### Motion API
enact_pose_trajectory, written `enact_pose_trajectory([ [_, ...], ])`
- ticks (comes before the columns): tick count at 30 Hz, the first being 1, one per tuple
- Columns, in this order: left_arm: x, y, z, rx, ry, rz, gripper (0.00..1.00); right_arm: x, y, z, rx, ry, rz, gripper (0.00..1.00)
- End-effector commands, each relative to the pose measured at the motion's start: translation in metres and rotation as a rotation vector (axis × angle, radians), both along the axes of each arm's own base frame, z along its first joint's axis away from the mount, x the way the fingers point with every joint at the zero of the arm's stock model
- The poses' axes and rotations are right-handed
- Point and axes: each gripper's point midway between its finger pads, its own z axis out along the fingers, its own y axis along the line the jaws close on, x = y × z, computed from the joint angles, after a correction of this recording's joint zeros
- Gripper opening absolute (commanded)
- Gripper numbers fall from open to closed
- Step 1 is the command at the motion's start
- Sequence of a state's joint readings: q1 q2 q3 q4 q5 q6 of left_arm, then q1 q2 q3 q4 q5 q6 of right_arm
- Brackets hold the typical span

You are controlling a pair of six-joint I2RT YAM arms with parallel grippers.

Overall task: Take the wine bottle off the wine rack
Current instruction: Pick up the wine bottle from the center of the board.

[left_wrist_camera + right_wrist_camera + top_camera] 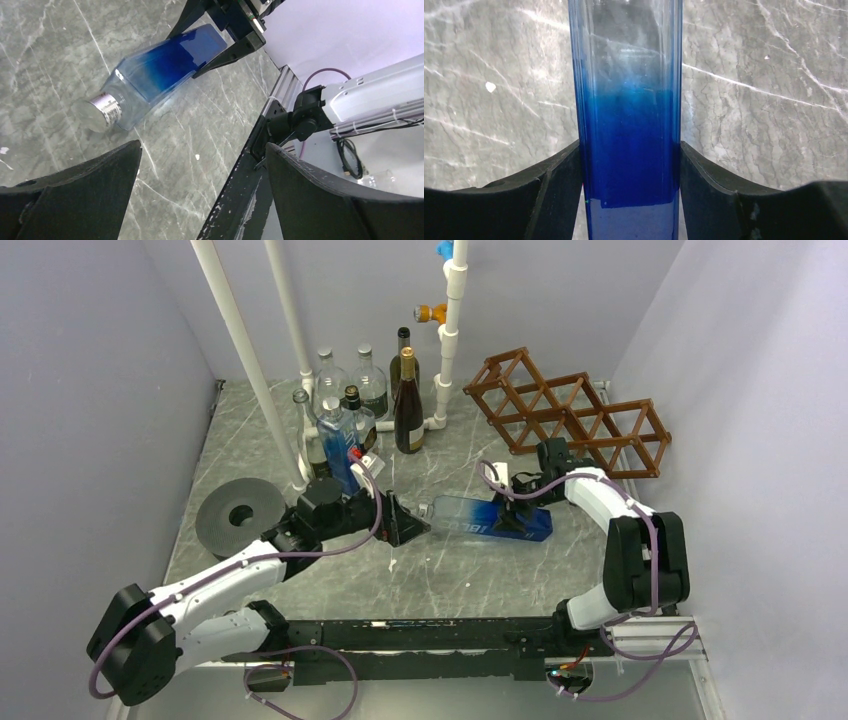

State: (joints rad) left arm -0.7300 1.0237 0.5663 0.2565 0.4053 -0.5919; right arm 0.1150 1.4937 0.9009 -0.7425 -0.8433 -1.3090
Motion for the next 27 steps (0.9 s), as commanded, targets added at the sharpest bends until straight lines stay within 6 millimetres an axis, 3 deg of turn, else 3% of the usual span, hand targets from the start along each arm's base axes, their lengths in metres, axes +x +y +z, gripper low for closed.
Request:
enact_pose_trajectory([
  [1,0.002,-0.009,0.022,-0.128,0.024,0.005,0.99,0.01,0.024,0.038,0.185,-0.005,-0.057,0.0],
  [14,0.028,-0.007,0.008,-0.265,0.258,0.215,0.99,0.018,0.03,0.041,0.27,0.105,-0.16,0.0],
  [27,0.055,-0.026,-0.017,-0.289,0.474,0.316,0.99,0.022,0.038,0.043,0.334,0.231,-0.209,0.0],
])
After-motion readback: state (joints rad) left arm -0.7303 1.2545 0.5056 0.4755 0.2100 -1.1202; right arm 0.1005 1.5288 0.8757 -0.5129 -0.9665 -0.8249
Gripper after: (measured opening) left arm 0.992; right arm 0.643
